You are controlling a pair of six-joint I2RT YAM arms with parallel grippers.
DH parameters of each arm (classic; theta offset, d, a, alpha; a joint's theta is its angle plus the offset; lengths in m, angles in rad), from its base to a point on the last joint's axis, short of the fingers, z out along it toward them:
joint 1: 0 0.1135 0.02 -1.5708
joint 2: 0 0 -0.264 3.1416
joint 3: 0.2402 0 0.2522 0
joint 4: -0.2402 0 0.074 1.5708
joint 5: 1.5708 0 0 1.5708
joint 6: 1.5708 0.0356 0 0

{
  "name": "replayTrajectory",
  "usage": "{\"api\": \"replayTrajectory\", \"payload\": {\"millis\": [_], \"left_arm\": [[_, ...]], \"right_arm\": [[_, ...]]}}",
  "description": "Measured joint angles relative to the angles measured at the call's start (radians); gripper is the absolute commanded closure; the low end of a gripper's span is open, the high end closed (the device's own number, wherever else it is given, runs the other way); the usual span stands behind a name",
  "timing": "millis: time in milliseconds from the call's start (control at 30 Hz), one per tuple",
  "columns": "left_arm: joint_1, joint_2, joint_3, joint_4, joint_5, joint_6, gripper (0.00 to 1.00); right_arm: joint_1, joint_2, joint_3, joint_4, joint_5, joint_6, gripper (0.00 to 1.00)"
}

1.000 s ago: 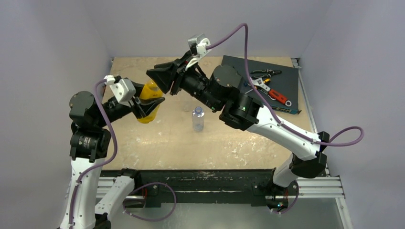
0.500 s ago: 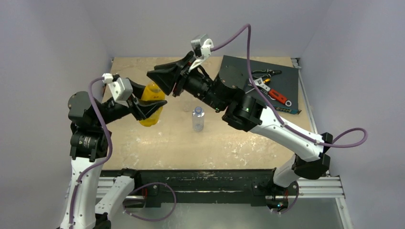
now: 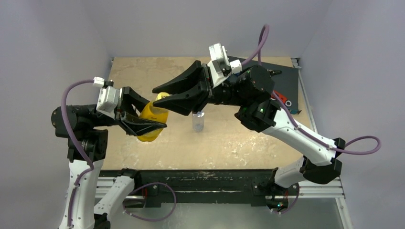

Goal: Unscrew the bottle caps

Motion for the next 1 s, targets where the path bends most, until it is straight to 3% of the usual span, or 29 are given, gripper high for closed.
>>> {"api": "replayTrajectory", "payload": {"millis": [200,233,333,400,433,633,833,1000], "left_arm": [[0.0,-0.008,0.0,0.015,0.042,-0.039,1.0],[0.0,-0.006,0.0,0.012,0.044,-0.04,1.0],[0.0,-0.005,0.001,-0.019,0.039,-0.012,1.0],[0.0,-0.005,0.005,-0.066,0.005,0.042,1.0],[0.003,-0.006,0.01,-0.092,-0.033,0.073,1.0],[0.004,-0.026,0.012,-0.254,-0.251,0.337,1.0],[0.005,-0.074,-0.027,-0.355,-0.431,0.61,1.0],[0.006,-0.077,-0.039,-0.393,-0.533,0.698,1.0]], "right_arm": [[-0.066,0.011,-0.014,0.078,-0.22,0.049,0.98],[-0.072,0.012,-0.017,0.087,-0.233,0.054,0.86],[-0.083,0.011,-0.031,0.103,-0.227,0.065,0.36],[-0.083,0.002,-0.047,0.097,-0.174,0.068,0.16],[-0.083,-0.009,-0.063,0.094,-0.131,0.069,0.12],[-0.012,-0.056,-0.084,0.067,0.253,0.044,0.11],[0.086,0.076,0.186,-0.143,0.628,0.003,0.18],[0.102,0.134,0.23,-0.237,0.779,-0.014,0.26]]}}
